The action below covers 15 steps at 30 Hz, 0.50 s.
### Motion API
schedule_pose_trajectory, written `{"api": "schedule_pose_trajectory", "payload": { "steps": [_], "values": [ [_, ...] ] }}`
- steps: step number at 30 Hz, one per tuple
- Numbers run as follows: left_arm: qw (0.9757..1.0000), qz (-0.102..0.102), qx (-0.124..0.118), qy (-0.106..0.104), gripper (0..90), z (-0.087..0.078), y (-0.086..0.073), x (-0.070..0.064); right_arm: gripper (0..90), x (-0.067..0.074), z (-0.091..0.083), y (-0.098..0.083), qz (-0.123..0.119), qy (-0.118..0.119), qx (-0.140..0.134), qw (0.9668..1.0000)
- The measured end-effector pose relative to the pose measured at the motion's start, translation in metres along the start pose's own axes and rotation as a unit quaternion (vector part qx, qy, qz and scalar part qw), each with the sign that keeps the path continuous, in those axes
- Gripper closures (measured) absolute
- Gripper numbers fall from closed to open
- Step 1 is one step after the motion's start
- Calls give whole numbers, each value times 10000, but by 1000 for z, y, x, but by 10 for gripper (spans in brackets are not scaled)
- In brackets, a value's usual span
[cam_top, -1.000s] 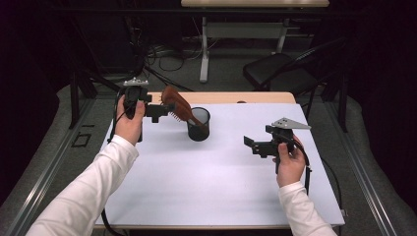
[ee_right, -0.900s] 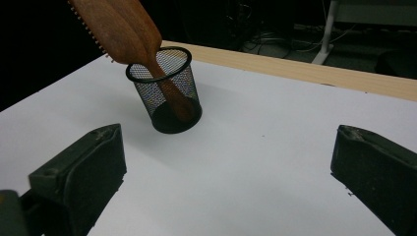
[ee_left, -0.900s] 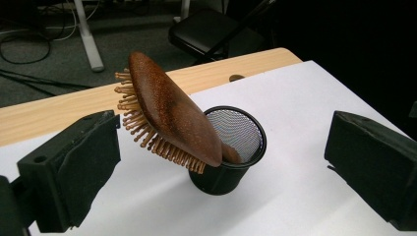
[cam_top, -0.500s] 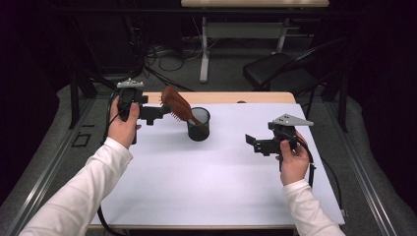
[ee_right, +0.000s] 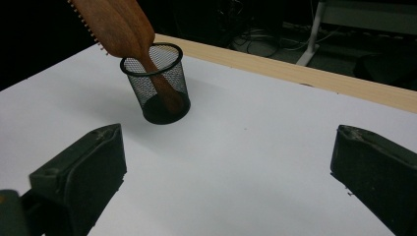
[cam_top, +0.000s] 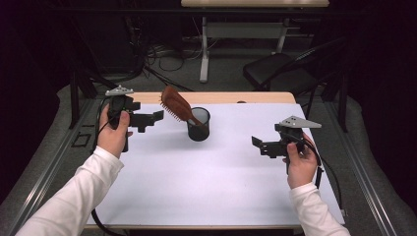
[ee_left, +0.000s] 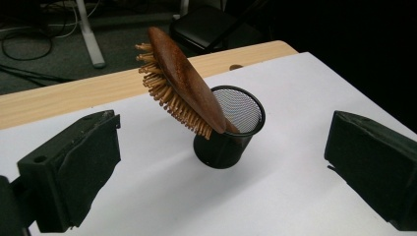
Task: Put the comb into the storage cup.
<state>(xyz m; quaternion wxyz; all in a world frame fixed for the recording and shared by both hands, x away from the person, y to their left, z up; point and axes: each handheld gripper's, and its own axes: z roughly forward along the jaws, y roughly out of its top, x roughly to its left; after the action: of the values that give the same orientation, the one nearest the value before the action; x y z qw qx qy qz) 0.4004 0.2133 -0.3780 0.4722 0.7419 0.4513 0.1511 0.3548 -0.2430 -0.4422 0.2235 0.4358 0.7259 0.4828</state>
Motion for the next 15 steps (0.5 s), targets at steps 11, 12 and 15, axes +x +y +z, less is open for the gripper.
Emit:
{"api": "schedule_pose_trajectory", "payload": {
  "steps": [11, 12, 15],
  "values": [
    [9999, -68, 52, 59, 4, 1, -28, 4, 0, -7, -4, -13, 76, -81, 81, 9999],
    [9999, -93, 52, 79, 4, 1, -31, 5, 0, -8, -4, -14, 73, -91, 91, 9999],
    [9997, -143, -3, 188, 4, 1, -38, 9, 0, -10, -5, -18, 121, -123, 96, 9998]
  ]
}}
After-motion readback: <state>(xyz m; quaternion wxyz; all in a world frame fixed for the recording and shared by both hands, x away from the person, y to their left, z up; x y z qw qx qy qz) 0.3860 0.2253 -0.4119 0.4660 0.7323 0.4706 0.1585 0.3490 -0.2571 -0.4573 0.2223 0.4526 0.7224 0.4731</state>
